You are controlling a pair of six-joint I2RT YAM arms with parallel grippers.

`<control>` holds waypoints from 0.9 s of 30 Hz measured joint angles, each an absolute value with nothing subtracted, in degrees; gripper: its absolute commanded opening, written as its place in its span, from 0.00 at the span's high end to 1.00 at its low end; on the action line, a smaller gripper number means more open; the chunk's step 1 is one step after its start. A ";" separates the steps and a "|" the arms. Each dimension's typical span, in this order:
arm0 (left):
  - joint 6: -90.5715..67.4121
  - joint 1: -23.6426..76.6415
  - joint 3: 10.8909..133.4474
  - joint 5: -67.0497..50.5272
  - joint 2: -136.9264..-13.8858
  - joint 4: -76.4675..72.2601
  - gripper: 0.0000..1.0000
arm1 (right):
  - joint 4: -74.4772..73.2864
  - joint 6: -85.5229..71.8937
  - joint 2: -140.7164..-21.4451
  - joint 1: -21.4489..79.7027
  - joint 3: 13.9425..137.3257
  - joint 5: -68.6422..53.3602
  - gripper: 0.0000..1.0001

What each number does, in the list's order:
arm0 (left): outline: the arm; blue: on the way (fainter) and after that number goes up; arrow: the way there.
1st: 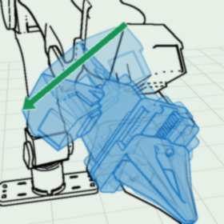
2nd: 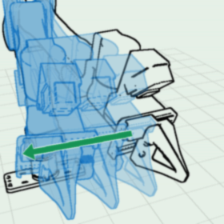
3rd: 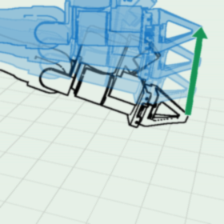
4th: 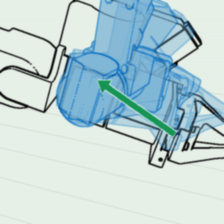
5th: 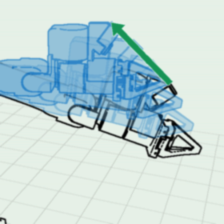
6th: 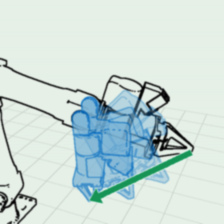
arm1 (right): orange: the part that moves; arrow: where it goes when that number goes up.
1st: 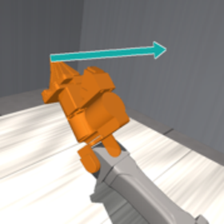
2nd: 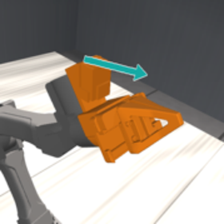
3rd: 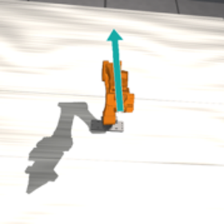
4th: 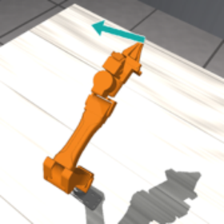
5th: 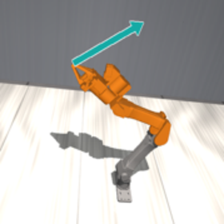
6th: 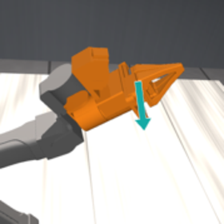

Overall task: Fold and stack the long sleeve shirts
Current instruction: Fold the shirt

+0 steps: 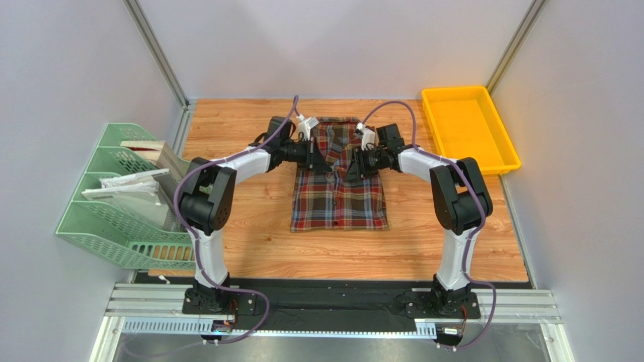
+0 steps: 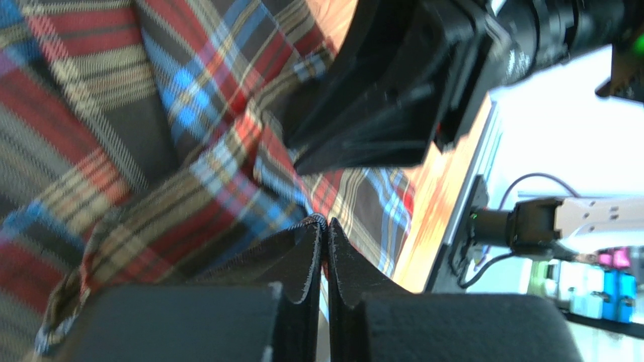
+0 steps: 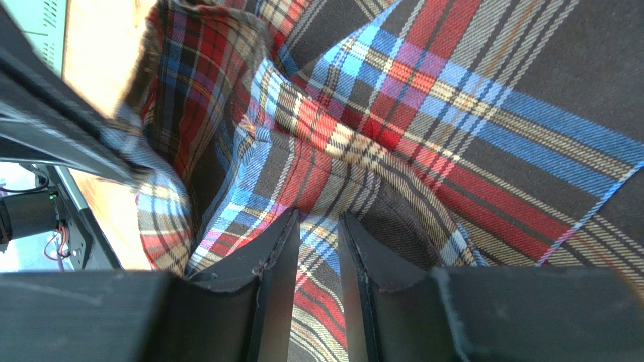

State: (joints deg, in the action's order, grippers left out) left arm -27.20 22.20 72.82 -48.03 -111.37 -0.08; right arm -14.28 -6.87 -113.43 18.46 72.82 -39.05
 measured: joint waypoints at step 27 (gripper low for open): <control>-31.92 23.53 49.12 -52.62 -87.81 -6.28 0.42 | -23.27 -6.57 -84.58 19.07 56.49 -51.51 0.42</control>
State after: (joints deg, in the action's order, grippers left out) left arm -31.92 23.53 49.12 -52.62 -87.81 -6.28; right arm -23.27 -6.57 -84.58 19.07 56.49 -51.51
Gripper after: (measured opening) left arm 0.590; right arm 0.589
